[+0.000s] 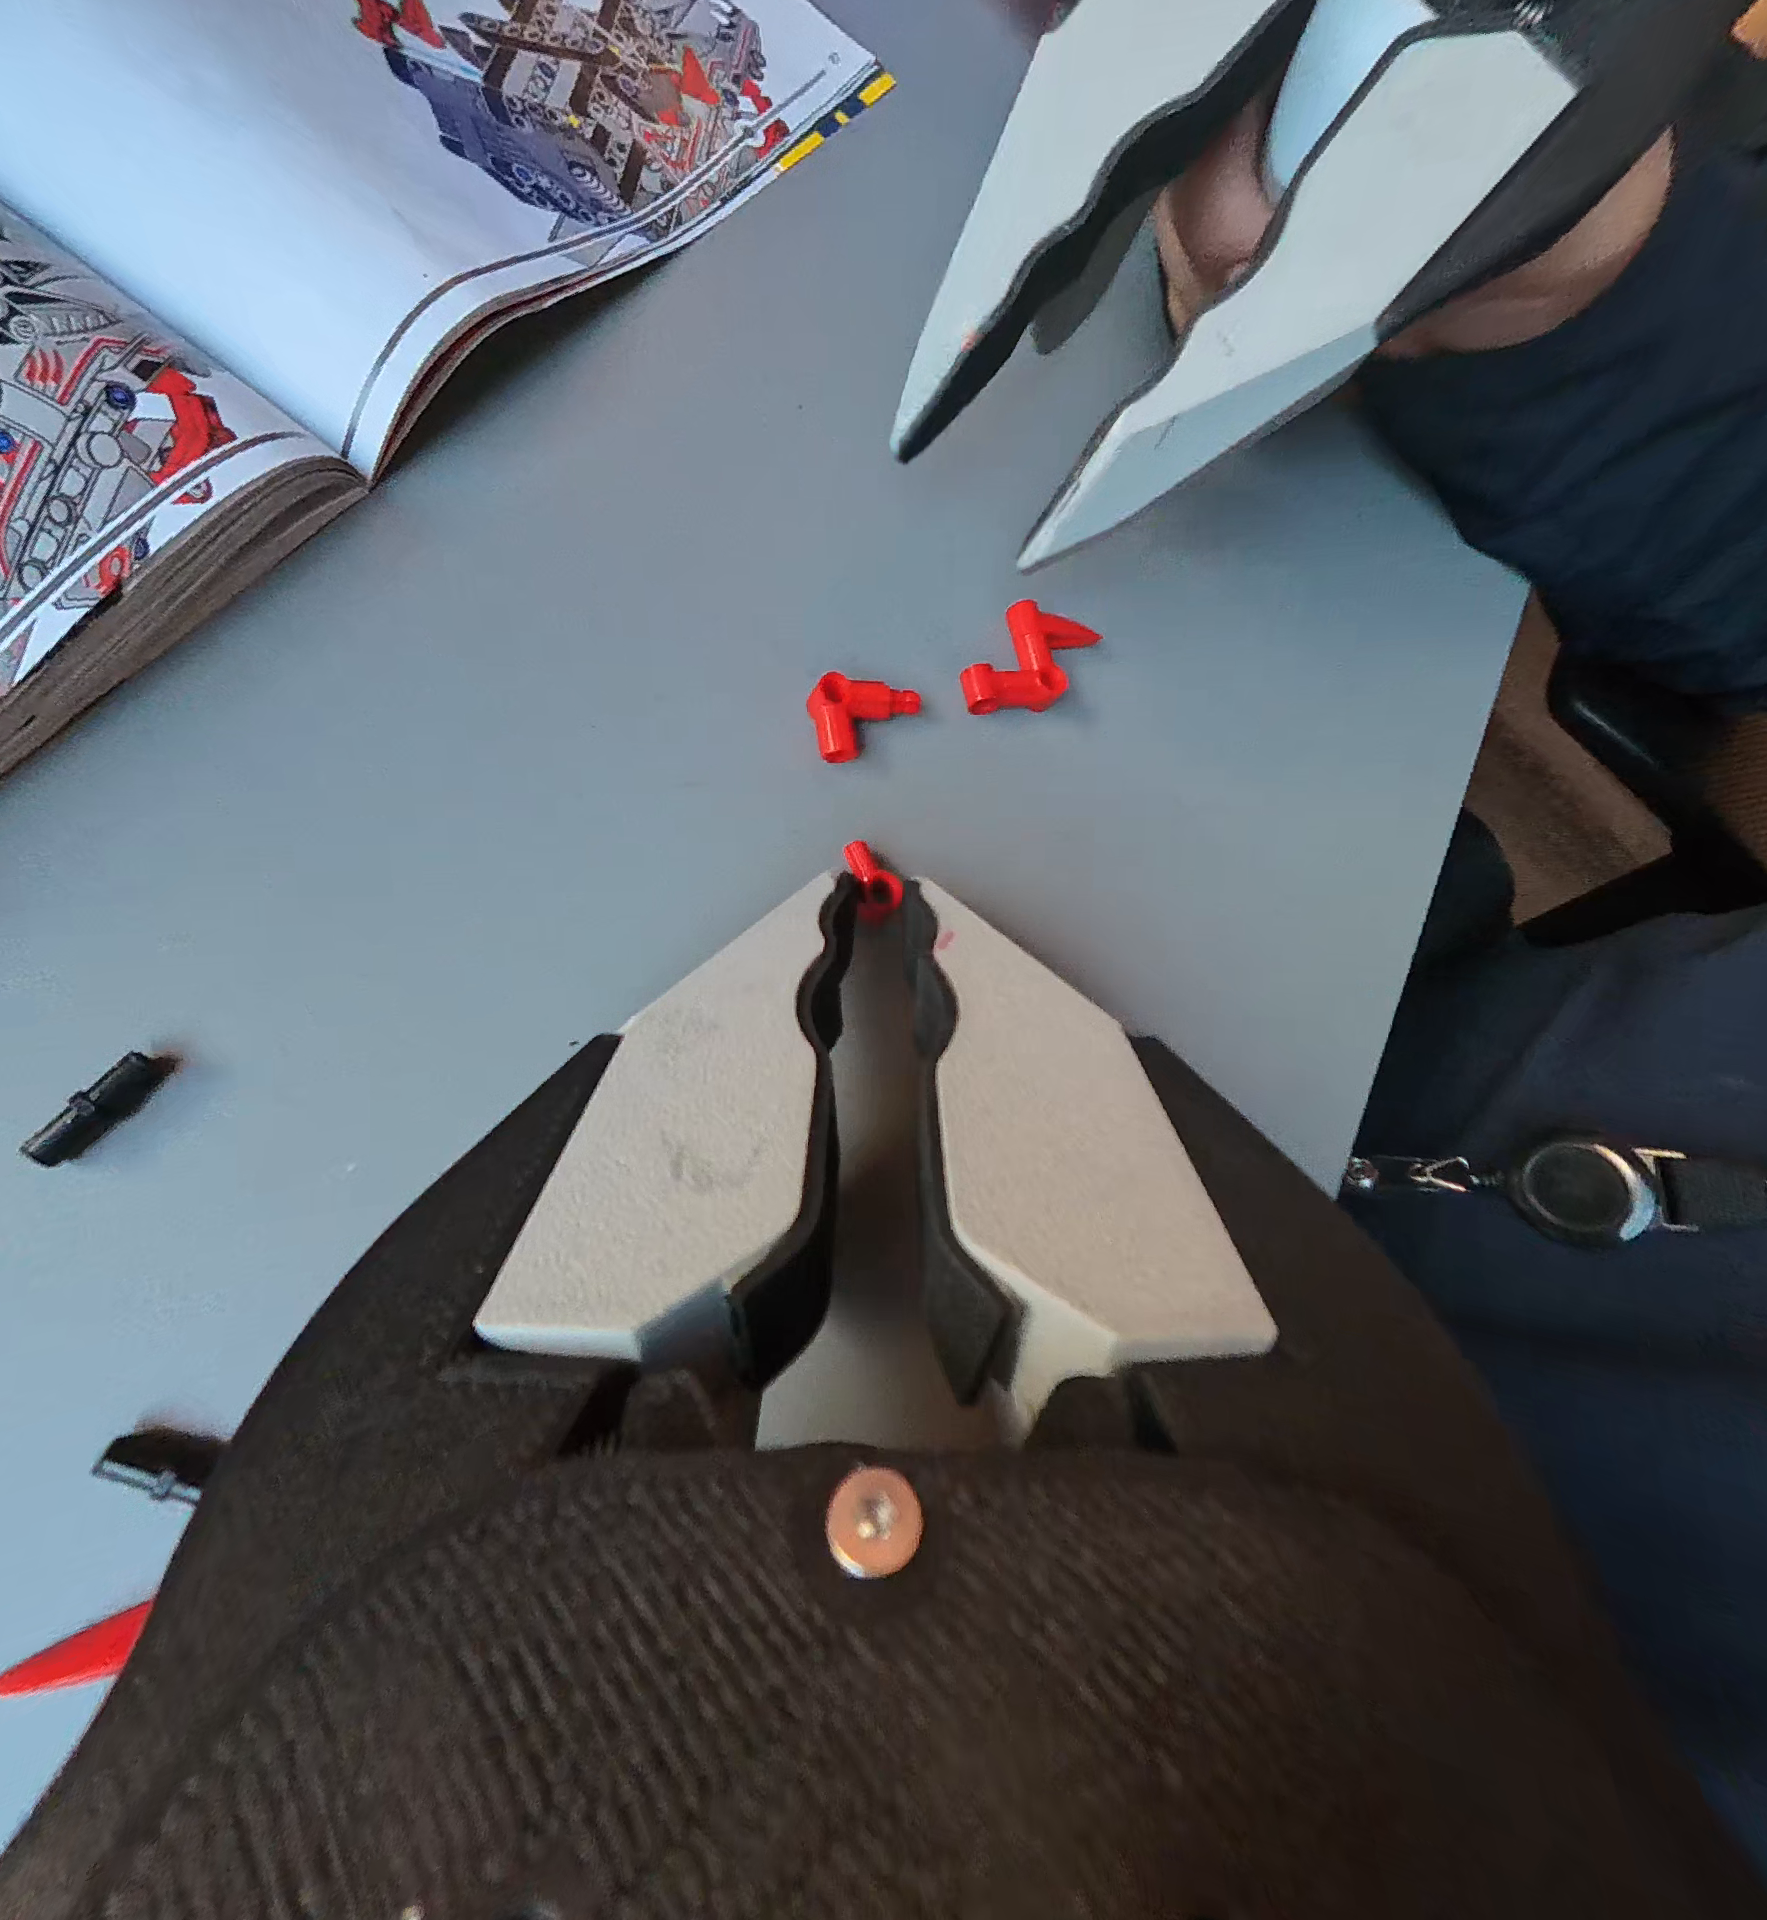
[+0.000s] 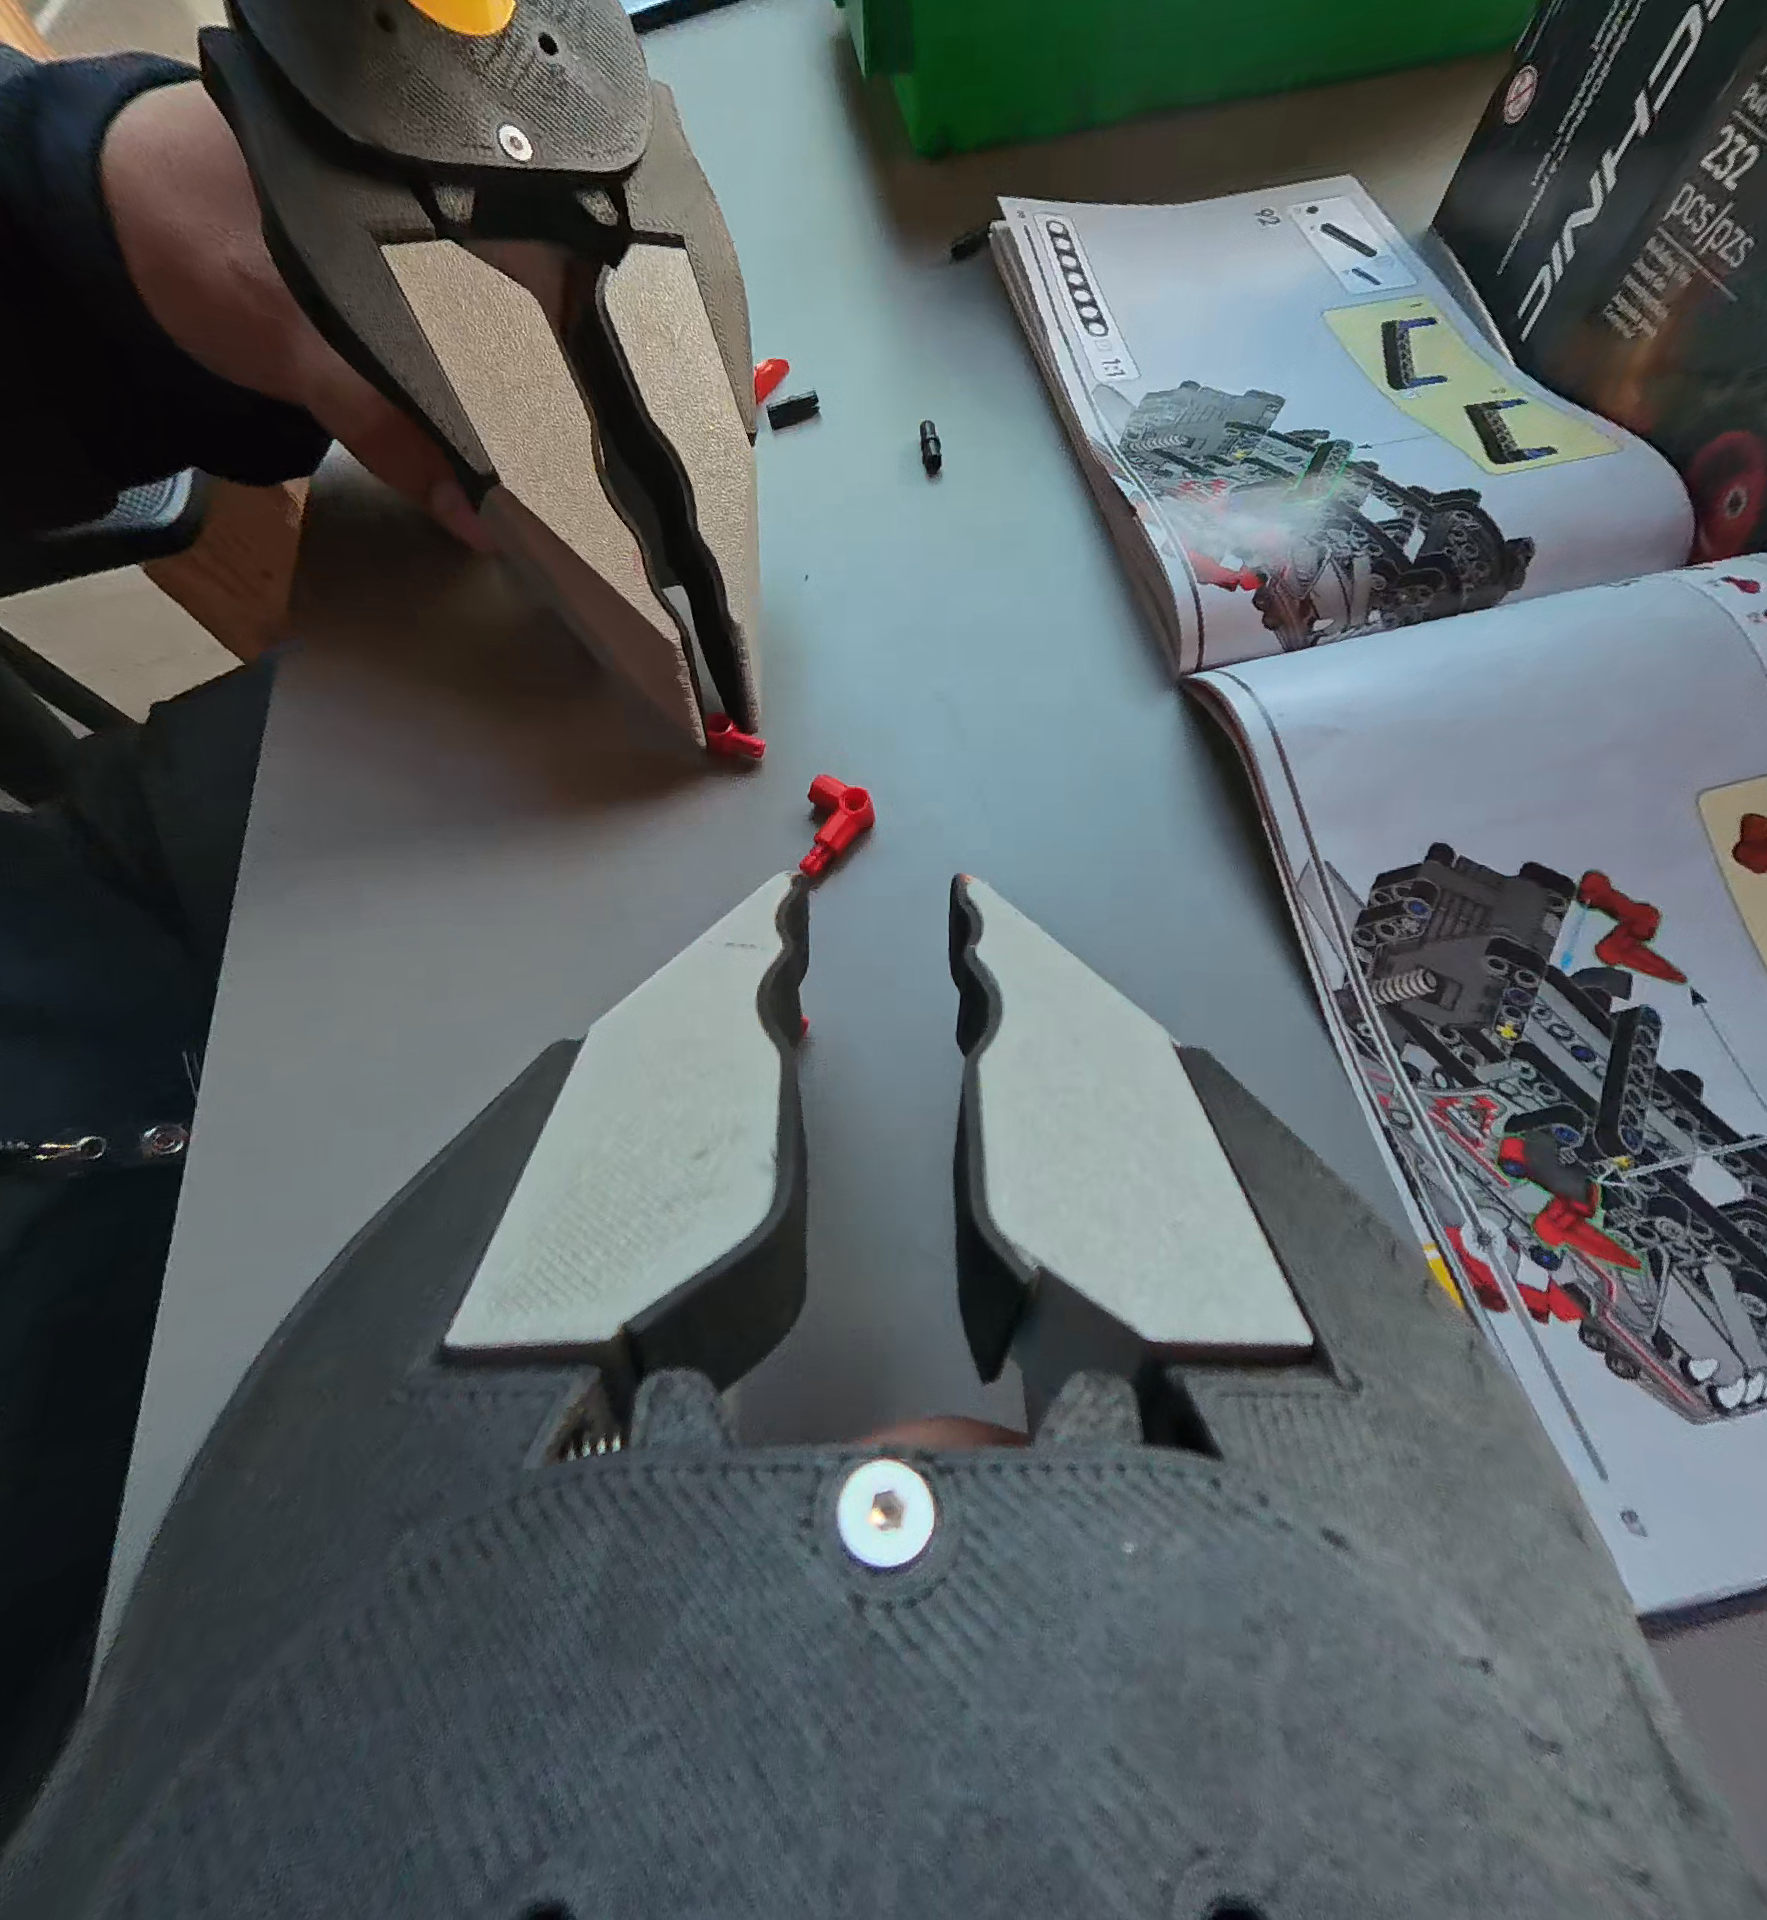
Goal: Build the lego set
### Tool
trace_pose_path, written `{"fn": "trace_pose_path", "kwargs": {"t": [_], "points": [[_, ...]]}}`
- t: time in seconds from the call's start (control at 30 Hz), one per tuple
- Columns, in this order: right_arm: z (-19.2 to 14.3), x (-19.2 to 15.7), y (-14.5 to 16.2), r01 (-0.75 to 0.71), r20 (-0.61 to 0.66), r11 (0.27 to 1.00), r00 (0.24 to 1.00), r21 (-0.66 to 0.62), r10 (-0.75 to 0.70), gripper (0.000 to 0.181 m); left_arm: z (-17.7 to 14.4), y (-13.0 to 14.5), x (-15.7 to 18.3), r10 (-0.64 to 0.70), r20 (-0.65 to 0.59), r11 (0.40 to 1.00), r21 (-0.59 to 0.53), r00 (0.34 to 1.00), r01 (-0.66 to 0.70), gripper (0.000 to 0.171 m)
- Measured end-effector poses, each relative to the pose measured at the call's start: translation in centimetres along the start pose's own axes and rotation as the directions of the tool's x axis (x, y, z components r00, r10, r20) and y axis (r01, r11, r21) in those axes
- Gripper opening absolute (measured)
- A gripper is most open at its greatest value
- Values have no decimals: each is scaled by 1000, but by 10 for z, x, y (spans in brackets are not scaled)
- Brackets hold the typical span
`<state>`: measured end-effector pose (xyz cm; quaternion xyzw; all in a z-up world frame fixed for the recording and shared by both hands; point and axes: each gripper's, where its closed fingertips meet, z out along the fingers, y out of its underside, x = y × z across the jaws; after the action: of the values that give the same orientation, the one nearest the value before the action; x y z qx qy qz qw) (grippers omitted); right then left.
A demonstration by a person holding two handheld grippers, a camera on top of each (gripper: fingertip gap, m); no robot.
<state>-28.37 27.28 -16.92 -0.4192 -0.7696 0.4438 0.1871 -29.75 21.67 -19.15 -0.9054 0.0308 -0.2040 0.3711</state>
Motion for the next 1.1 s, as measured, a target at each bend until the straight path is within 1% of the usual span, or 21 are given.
{"fn": "trace_pose_path", "kwargs": {"t": [0.07,0.23,0.37,0.47,0.57,0.6,0.7,0.77,0.87,0.97,1.1], "points": [[4,-1,-1,3,7,1000,1000,-9,-3,22,0,0,0,10,-8,1000,-4,1000,-10,6],[11,-2,-2,11,10,1000,1000,-28,-10,22,0,-2,-4,53,16,999,-8,998,-53,6],[15,-2,-2,1,15,999,1000,-44,-1,23,2,-3,-5,116,31,993,-19,993,-116,6],[17,1,-2,-1,3,999,1000,-48,1,24,2,-3,-4,114,20,993,-20,993,-114,6],[14,5,-5,-23,-10,1000,1000,-21,23,22,2,-3,-4,111,17,994,-19,994,-111,6],[13,4,-7,-29,0,1000,1000,-7,29,18,2,-3,-4,108,14,994,-19,994,-108,6],[9,3,-11,-47,29,999,999,26,46,16,2,-3,-4,79,-11,997,-19,997,-79,6],[11,2,-9,-56,41,998,998,9,56,18,2,-3,-4,46,-42,999,-21,998,-47,6],[17,-2,-4,-30,38,999,999,-41,32,23,2,-3,-4,16,-72,1000,-23,997,-18,6],[24,-6,0,0,35,997,999,-84,3,26,2,-3,-4,18,-74,1000,-24,997,-20,6],[34,-5,5,-10,35,989,999,-148,16,28,2,-4,-3,40,-62,999,-25,997,-42,6]]}}
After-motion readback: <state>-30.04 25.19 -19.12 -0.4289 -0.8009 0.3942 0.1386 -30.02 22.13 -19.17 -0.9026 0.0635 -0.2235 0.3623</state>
